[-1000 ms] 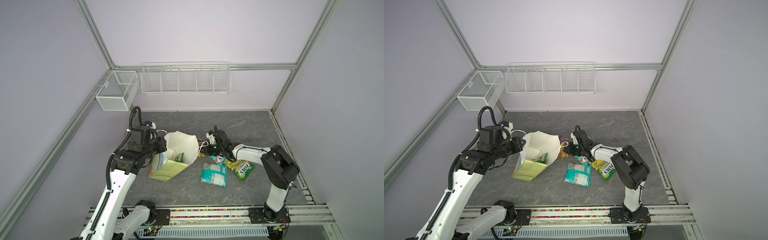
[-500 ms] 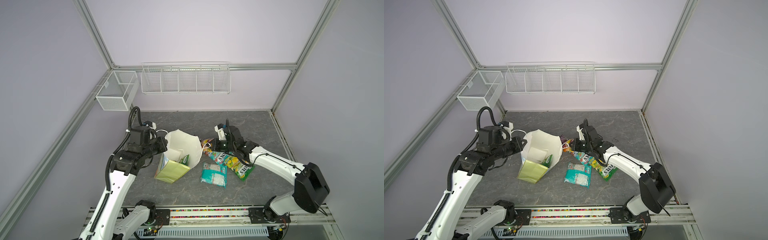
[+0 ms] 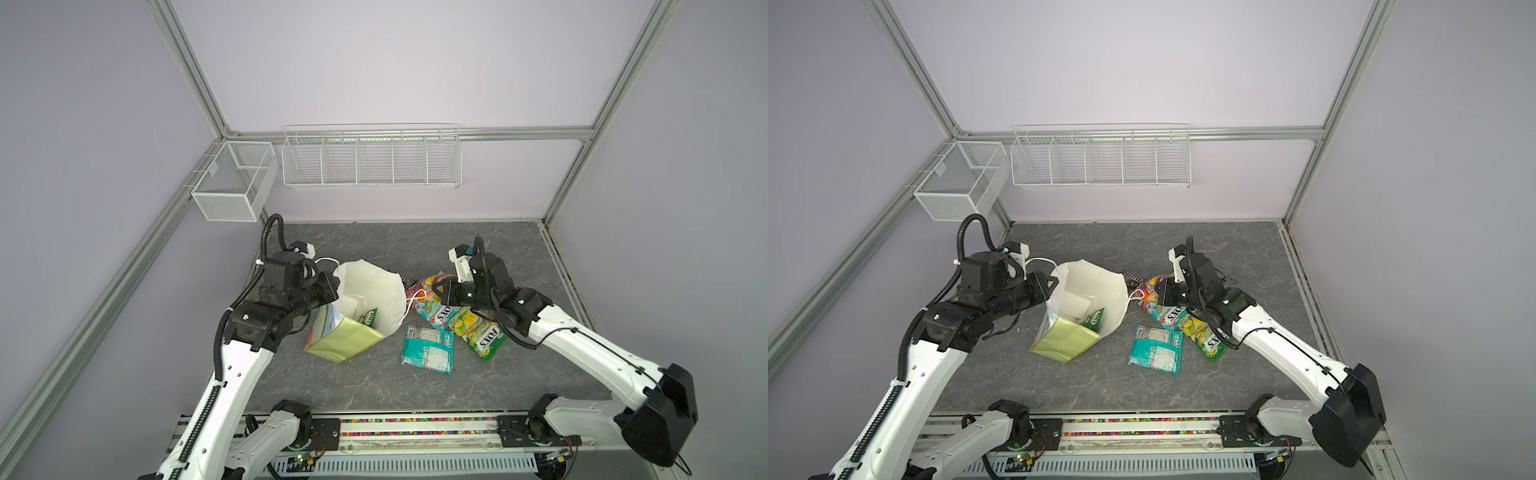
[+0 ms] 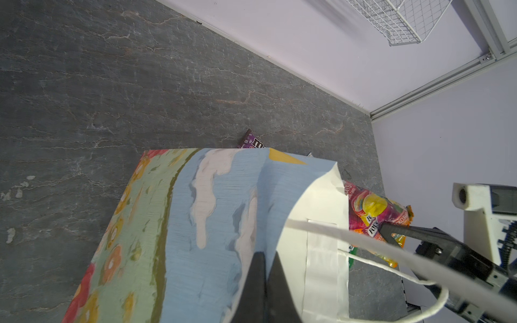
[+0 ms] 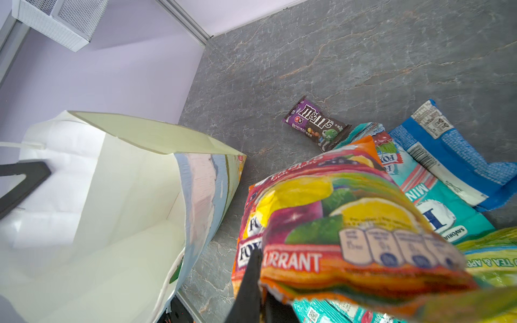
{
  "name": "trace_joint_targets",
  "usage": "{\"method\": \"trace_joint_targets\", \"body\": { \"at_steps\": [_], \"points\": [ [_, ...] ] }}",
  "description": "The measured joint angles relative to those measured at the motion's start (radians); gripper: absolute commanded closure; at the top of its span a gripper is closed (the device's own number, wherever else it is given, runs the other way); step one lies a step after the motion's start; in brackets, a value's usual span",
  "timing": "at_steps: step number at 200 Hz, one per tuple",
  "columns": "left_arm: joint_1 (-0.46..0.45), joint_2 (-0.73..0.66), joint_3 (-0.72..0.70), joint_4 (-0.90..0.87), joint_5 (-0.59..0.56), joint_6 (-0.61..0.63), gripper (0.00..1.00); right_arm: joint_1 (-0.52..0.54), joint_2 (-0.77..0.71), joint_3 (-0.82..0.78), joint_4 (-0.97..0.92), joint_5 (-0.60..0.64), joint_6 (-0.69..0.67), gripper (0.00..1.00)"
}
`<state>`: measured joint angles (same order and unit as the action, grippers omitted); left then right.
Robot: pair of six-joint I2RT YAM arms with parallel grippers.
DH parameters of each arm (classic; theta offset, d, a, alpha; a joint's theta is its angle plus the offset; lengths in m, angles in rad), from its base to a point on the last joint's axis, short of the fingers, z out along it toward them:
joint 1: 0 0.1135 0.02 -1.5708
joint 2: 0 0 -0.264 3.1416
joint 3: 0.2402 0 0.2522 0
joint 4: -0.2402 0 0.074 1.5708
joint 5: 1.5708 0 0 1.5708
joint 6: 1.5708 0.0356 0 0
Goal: Place the snacks into the paper bag
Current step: Pick up the snack at the center of the table.
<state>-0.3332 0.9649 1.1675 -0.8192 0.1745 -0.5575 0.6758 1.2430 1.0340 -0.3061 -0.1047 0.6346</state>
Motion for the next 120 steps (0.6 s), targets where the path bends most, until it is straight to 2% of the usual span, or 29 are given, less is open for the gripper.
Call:
{"method": "trace_joint_targets", "body": {
  "at_steps": [120],
  "points": [
    [-0.050, 0.003, -0.029, 0.039, -0.070, -0.052, 1.00, 0.009, -0.176, 0.000, -0.136, 0.061, -0.063, 0.93]
  ]
}}
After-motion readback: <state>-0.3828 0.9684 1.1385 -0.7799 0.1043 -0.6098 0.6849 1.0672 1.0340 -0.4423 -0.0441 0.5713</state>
